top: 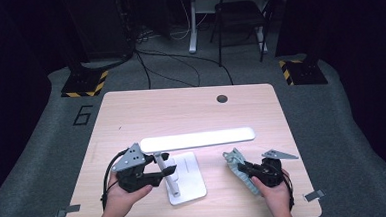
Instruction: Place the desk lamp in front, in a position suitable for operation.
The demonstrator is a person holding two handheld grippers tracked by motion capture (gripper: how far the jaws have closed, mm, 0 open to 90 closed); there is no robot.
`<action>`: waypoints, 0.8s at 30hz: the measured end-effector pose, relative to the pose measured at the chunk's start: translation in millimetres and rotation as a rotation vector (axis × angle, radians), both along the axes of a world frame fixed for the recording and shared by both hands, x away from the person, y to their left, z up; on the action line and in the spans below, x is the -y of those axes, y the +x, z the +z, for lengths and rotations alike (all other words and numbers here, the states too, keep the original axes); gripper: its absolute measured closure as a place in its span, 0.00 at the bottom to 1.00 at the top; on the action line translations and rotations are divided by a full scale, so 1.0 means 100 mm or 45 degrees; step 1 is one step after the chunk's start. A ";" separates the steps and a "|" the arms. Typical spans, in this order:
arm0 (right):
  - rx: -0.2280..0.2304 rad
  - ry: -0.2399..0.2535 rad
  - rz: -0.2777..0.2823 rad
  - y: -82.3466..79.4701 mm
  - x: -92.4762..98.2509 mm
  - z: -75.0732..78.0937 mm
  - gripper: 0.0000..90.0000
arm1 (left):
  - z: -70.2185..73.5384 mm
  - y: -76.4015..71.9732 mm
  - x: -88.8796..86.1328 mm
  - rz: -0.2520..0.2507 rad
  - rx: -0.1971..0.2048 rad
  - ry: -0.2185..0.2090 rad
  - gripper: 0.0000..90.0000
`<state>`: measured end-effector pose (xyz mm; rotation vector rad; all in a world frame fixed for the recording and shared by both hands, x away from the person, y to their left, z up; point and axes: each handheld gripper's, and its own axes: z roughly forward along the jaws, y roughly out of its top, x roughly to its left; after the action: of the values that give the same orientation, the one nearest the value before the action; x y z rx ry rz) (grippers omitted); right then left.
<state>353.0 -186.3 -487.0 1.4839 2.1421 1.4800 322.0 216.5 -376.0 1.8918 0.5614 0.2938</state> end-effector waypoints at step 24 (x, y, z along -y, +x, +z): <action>0.062 -0.129 0.229 0.10 -1.43 -0.19 0.74 | -0.01 0.00 0.00 -0.012 0.018 0.000 0.59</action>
<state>363.0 -43.7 -505.6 1.2376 2.3359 1.4211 322.0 216.5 -376.8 1.8905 0.5429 0.3006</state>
